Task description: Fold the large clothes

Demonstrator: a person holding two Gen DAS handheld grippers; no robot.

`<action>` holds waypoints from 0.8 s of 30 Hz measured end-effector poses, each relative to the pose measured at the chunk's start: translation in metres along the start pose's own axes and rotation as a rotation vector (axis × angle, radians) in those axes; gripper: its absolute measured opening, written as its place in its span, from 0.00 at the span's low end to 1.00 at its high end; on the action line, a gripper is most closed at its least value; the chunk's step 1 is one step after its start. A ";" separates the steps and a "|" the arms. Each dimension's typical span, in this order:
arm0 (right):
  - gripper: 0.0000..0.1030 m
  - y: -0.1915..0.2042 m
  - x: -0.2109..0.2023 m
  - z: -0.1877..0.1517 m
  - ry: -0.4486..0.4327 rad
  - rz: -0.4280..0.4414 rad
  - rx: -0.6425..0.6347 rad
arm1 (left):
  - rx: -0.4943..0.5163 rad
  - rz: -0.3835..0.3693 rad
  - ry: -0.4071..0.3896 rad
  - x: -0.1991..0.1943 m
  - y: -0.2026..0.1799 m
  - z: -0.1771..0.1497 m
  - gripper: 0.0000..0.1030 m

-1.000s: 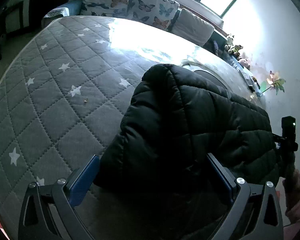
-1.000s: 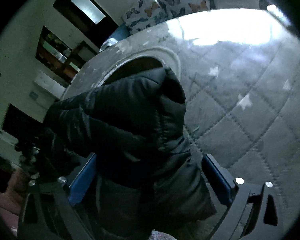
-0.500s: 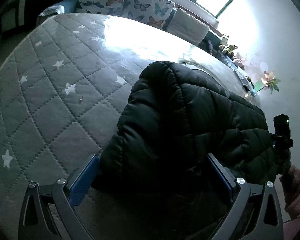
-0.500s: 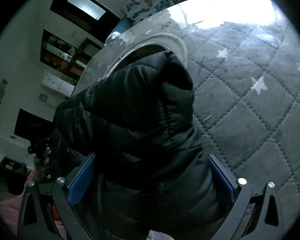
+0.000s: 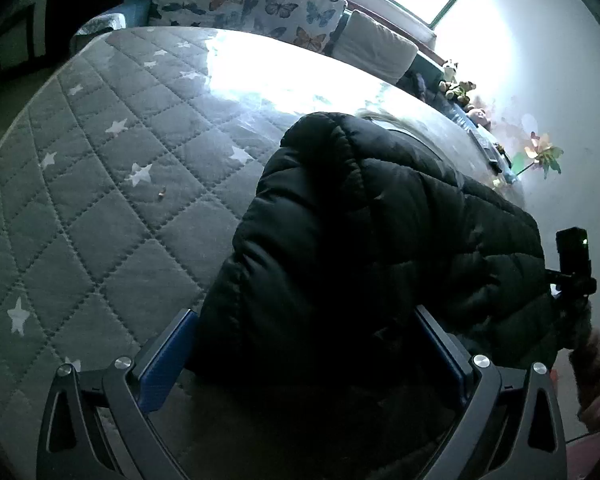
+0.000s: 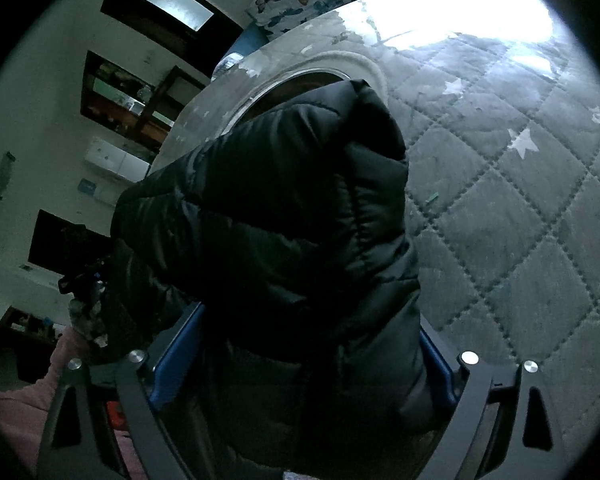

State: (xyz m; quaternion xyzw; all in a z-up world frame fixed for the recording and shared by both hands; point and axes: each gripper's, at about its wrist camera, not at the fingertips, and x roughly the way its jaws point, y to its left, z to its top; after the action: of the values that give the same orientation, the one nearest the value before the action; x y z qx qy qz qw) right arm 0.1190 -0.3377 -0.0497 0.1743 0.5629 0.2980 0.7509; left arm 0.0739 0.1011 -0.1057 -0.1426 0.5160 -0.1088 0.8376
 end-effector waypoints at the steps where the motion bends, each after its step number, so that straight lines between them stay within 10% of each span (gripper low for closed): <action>1: 0.99 0.000 0.001 0.001 0.002 0.002 0.002 | 0.001 -0.007 0.001 0.002 -0.001 0.001 1.00; 20: 1.00 0.004 0.005 0.000 -0.016 0.010 0.030 | -0.015 -0.154 0.049 0.025 0.027 0.002 1.00; 24: 0.78 0.009 -0.003 -0.005 -0.036 -0.004 0.027 | -0.025 -0.128 0.028 0.020 0.014 -0.001 0.98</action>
State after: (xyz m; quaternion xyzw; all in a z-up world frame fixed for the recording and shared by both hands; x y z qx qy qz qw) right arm 0.1115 -0.3331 -0.0442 0.1887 0.5538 0.2855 0.7591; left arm 0.0824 0.1077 -0.1281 -0.1844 0.5188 -0.1575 0.8198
